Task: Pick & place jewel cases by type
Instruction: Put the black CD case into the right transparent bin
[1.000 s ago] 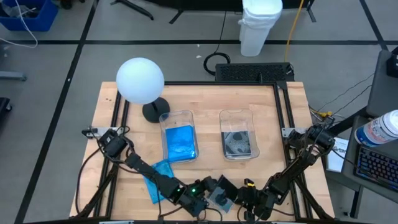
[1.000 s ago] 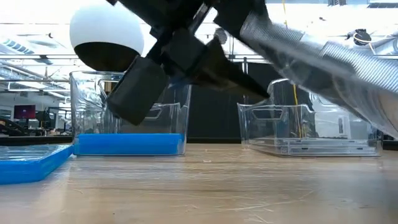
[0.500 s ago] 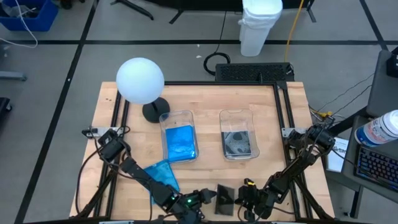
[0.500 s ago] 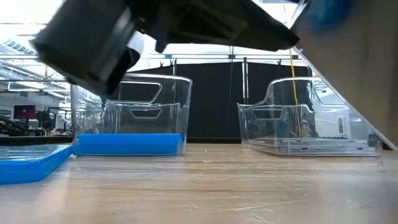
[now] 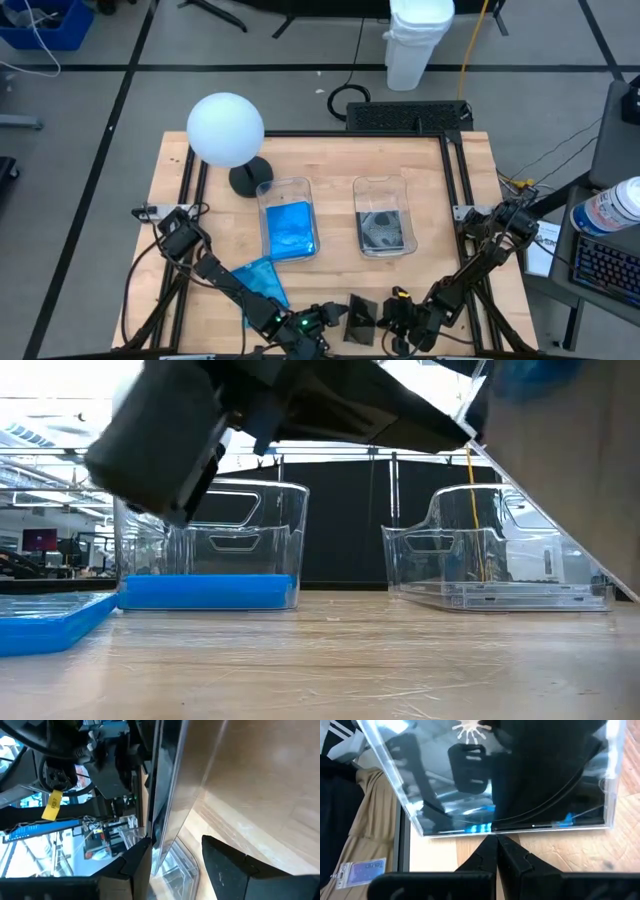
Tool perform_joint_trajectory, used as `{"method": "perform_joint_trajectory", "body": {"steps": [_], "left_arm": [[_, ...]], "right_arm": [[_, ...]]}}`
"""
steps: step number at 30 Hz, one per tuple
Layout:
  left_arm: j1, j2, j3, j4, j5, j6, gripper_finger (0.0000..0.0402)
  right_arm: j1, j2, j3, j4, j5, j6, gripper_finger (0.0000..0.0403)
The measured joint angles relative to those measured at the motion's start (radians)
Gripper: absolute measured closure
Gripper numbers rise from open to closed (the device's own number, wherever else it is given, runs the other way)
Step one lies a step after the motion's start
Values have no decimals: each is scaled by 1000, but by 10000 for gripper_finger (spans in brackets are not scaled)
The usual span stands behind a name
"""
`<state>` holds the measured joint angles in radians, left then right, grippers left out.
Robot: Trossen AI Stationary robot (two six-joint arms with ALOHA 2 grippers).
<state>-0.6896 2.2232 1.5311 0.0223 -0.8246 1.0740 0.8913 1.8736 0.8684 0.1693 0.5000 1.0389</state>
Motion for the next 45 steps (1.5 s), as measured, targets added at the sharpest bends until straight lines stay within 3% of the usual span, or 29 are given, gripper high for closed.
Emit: {"method": "perform_joint_trajectory", "body": {"steps": [30, 45], "left_arm": [[-40, 1, -1, 33, -119, -9, 223], [-64, 1, -1, 21, -218, -53, 240]], "right_arm": [[-1, 1, 1, -1, 24, -2, 403], [-6, 1, 1, -3, 29, -5, 403]]}}
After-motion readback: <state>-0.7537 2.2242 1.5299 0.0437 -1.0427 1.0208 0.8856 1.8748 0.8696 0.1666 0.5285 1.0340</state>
